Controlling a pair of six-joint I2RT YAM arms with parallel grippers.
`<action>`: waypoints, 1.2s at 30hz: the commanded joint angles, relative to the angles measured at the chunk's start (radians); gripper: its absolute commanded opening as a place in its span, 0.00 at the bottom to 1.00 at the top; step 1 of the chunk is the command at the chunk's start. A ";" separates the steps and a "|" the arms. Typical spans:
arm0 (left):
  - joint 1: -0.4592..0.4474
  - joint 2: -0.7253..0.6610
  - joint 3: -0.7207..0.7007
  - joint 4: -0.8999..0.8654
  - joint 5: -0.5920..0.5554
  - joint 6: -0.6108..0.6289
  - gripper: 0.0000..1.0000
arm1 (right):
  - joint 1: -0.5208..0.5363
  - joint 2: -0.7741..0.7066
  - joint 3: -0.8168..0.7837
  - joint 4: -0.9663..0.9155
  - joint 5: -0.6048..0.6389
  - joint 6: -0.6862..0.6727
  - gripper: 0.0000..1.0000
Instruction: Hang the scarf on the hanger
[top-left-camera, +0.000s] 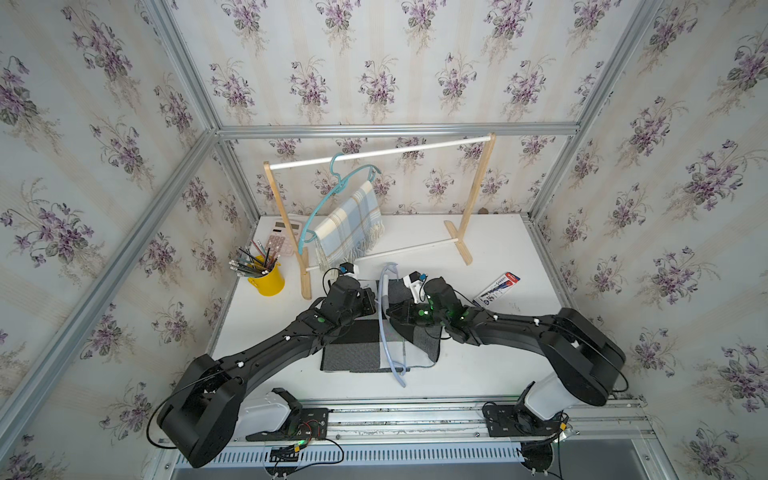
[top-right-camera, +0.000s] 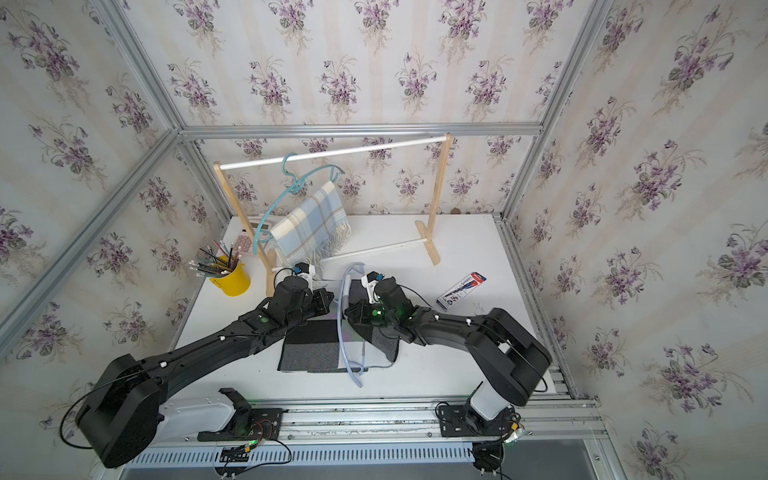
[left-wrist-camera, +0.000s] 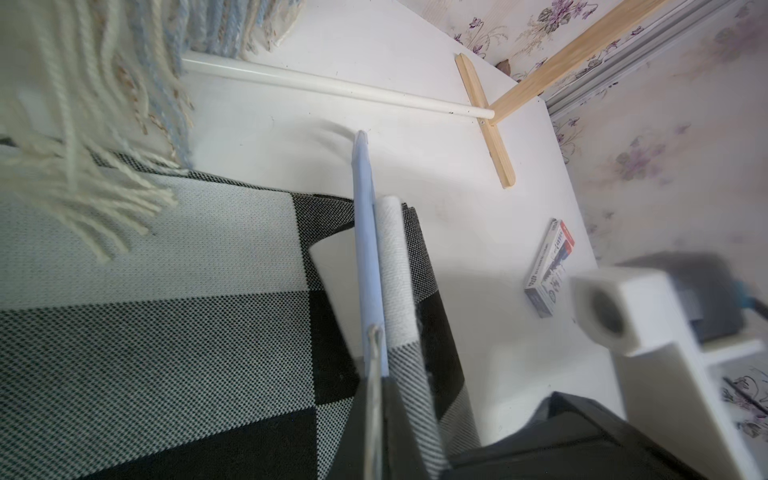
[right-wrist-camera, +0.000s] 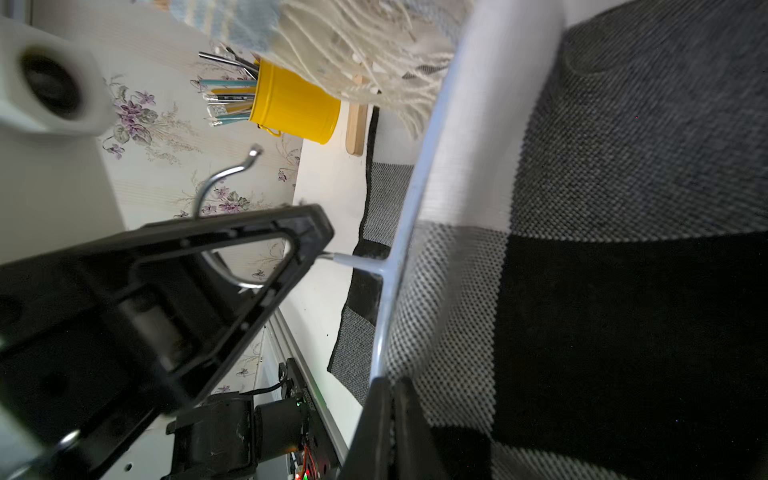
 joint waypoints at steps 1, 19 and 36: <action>0.001 -0.019 -0.010 -0.042 0.003 0.036 0.00 | 0.007 0.079 0.015 0.155 0.047 0.123 0.00; 0.001 -0.066 -0.051 -0.067 0.038 0.038 0.00 | 0.007 0.131 0.057 0.131 0.075 0.201 0.62; 0.001 -0.043 -0.017 -0.124 0.125 0.073 0.00 | -0.252 -0.458 -0.329 -0.346 0.055 -0.226 0.91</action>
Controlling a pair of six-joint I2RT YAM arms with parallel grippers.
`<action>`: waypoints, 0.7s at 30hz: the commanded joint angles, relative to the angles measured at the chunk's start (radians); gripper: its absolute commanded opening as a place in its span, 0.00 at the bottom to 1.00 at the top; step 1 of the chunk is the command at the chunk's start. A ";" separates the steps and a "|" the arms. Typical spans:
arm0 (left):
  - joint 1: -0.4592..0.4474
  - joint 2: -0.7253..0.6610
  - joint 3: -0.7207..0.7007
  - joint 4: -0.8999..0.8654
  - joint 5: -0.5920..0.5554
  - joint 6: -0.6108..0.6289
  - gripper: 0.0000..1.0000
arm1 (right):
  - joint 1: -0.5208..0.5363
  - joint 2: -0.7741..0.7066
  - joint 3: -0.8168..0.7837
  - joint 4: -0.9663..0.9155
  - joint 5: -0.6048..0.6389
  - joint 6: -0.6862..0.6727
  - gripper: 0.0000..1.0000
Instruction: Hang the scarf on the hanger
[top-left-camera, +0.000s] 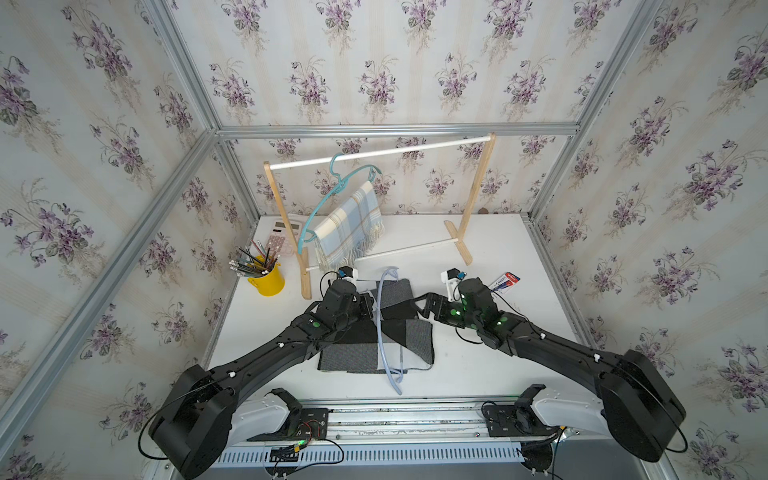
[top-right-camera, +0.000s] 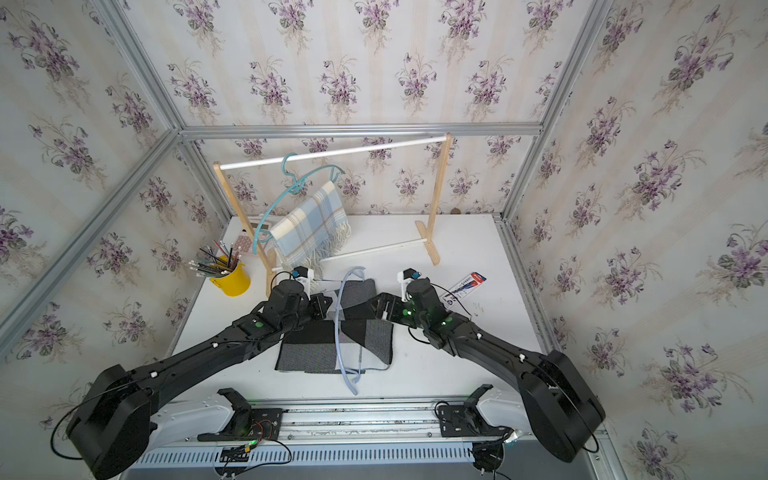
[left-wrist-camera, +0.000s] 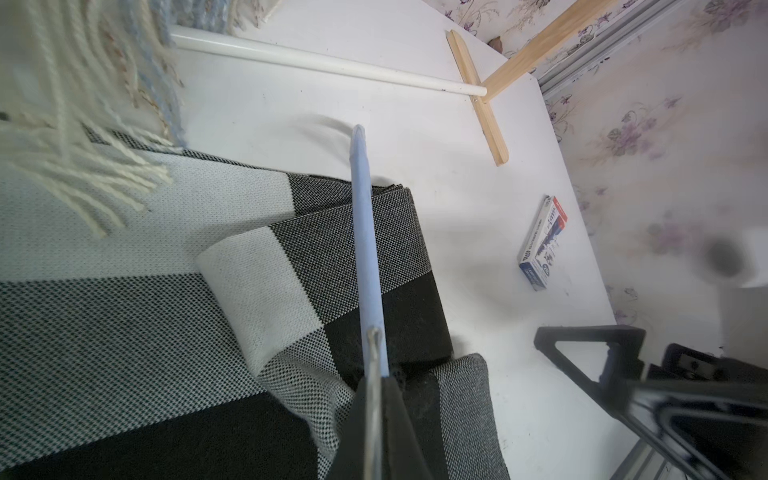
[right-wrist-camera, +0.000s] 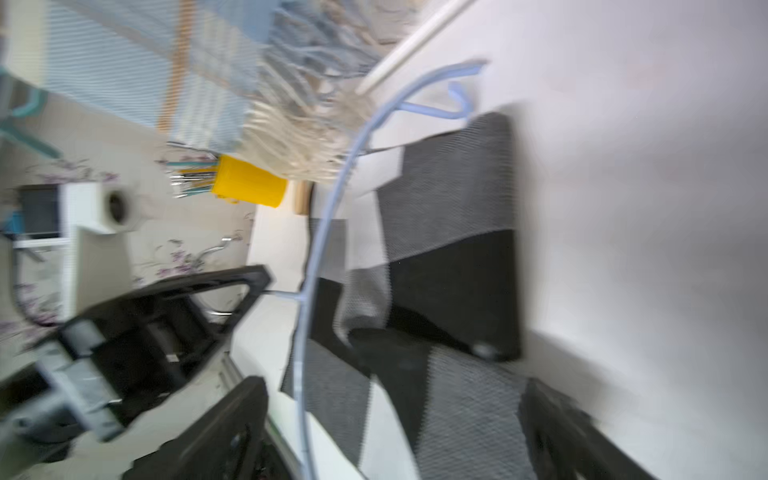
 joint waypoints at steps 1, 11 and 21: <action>-0.001 0.007 0.010 -0.087 0.065 0.044 0.00 | -0.039 -0.022 -0.126 0.013 -0.094 -0.073 0.89; -0.001 0.028 0.033 -0.151 0.062 0.064 0.00 | -0.040 0.139 -0.291 0.505 -0.267 0.022 0.76; -0.001 0.035 0.043 -0.166 0.067 0.070 0.00 | -0.040 0.300 -0.294 0.735 -0.349 0.077 0.16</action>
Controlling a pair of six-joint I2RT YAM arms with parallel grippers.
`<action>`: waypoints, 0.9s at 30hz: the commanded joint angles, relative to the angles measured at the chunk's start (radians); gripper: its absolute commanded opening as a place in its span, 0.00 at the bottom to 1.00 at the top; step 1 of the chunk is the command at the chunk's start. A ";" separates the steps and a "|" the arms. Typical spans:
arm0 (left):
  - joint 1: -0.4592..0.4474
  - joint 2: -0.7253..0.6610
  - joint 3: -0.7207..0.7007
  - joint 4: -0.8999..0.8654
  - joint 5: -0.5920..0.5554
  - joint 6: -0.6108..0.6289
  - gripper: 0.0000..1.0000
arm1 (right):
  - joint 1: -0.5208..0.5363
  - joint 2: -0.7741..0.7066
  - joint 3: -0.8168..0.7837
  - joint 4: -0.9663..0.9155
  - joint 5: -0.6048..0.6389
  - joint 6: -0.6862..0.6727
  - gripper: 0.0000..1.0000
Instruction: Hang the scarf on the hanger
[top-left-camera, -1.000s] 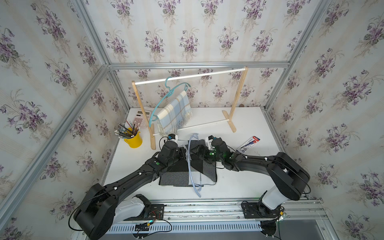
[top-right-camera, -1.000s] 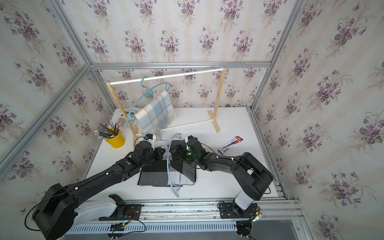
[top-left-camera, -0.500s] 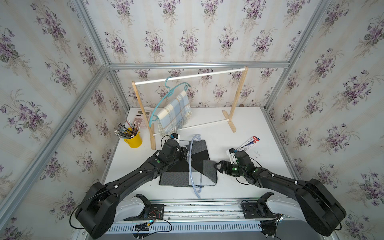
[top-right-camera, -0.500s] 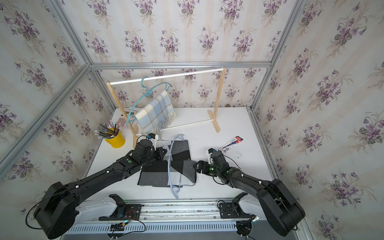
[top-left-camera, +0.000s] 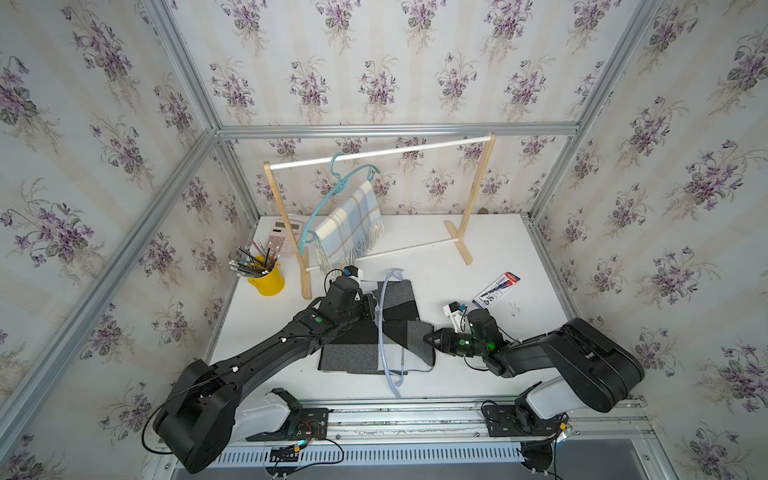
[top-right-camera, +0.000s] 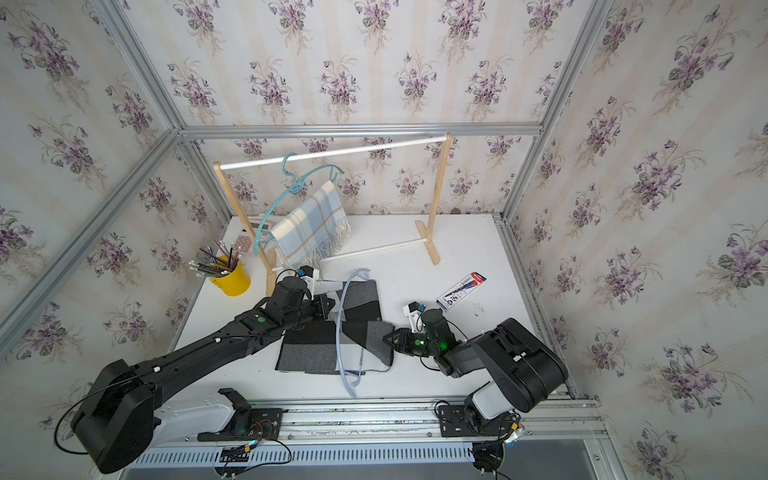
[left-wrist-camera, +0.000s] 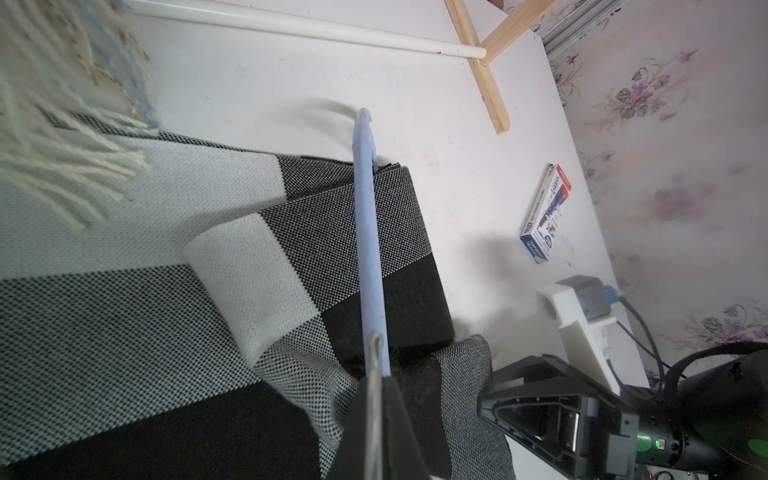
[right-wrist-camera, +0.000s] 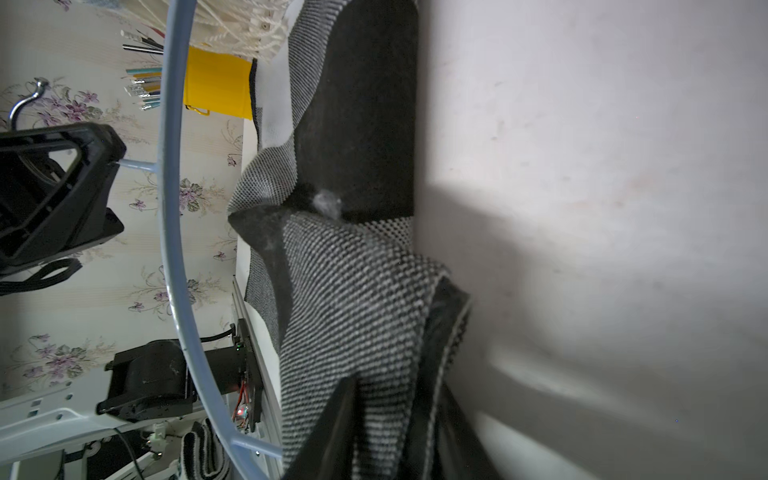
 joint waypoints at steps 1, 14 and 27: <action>-0.001 0.001 -0.001 -0.100 0.025 0.034 0.00 | 0.003 -0.054 0.003 0.071 -0.036 0.024 0.08; -0.002 -0.044 -0.013 -0.098 0.042 0.009 0.00 | 0.323 -0.199 0.209 -0.200 0.151 -0.053 0.00; -0.002 -0.192 -0.050 -0.136 0.097 0.003 0.00 | 0.498 0.245 0.415 -0.035 0.235 0.052 0.00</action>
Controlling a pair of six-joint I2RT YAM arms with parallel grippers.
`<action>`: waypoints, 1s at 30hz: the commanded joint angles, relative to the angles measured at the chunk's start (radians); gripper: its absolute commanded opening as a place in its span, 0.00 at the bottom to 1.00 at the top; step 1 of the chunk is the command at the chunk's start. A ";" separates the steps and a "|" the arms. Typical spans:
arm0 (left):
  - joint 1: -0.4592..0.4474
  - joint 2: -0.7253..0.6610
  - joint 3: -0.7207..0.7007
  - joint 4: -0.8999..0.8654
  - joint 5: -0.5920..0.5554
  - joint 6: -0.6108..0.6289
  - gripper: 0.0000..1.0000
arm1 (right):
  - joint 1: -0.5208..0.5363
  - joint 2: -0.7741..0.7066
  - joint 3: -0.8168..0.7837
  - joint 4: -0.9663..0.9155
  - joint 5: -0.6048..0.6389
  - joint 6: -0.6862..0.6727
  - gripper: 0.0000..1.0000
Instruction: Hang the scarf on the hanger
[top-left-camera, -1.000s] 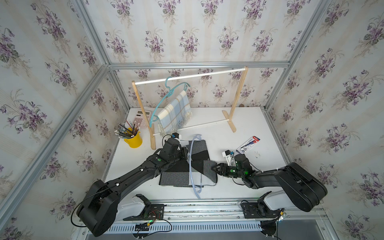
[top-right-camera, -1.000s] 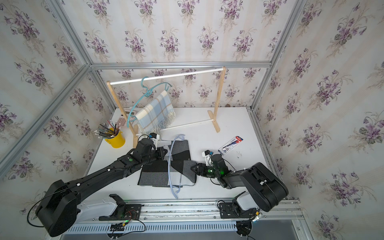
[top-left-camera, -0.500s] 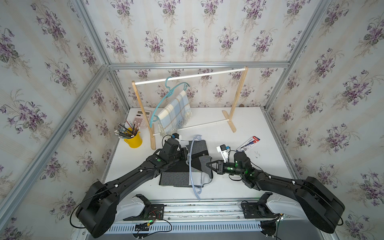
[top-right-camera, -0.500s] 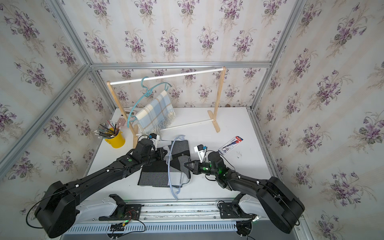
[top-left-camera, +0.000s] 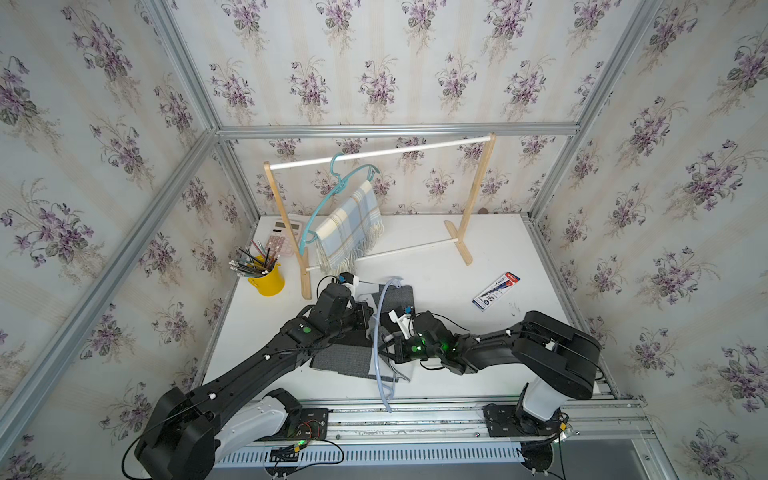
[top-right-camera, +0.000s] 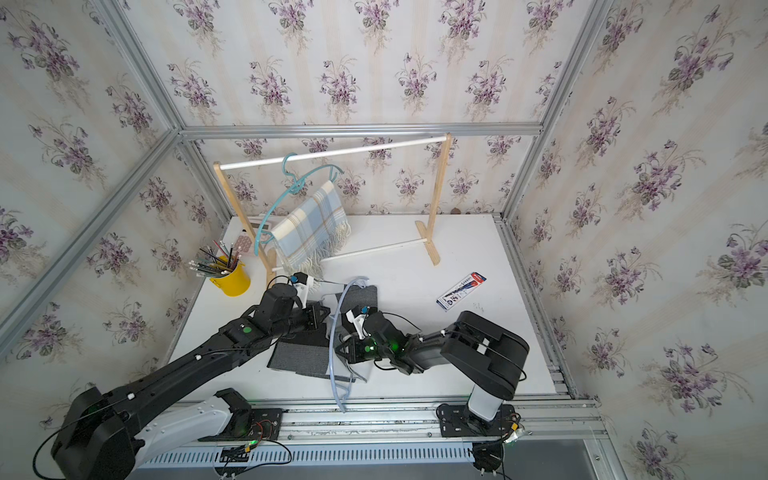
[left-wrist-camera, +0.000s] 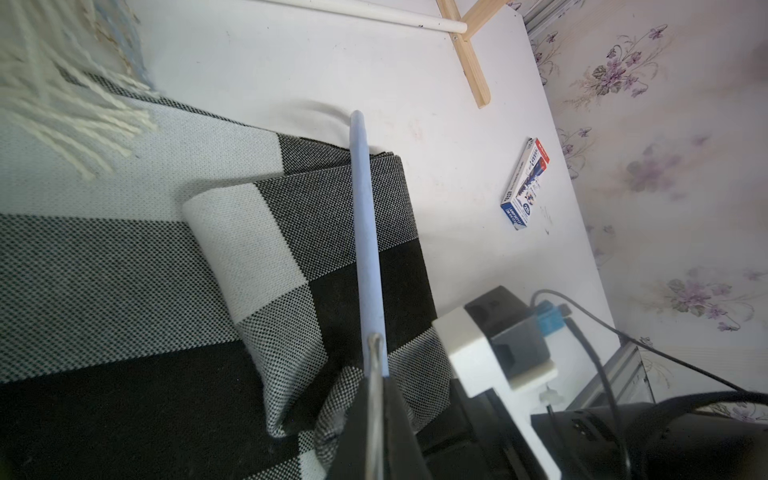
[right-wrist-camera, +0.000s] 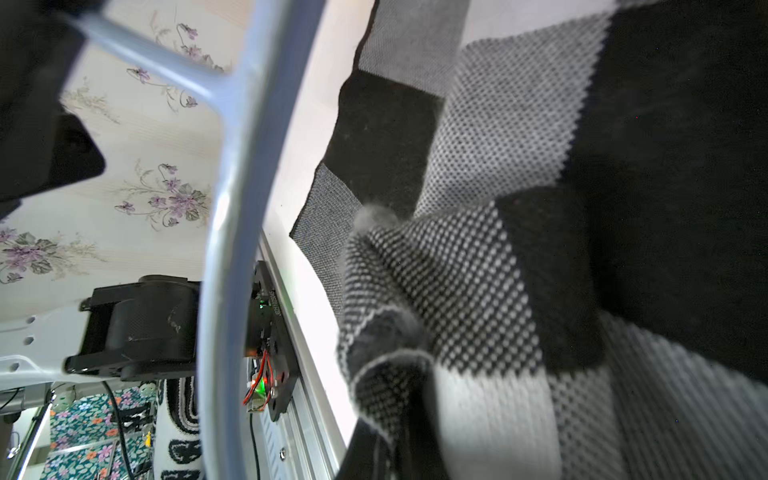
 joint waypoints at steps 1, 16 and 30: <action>-0.001 -0.027 -0.004 -0.020 0.044 0.002 0.00 | 0.024 0.051 0.047 0.062 0.017 0.033 0.00; -0.002 -0.046 -0.017 0.019 0.078 -0.011 0.00 | 0.066 0.094 0.063 0.100 0.012 0.068 0.22; -0.001 -0.059 -0.005 -0.015 0.034 -0.006 0.00 | 0.057 -0.168 -0.104 -0.115 0.151 0.000 0.77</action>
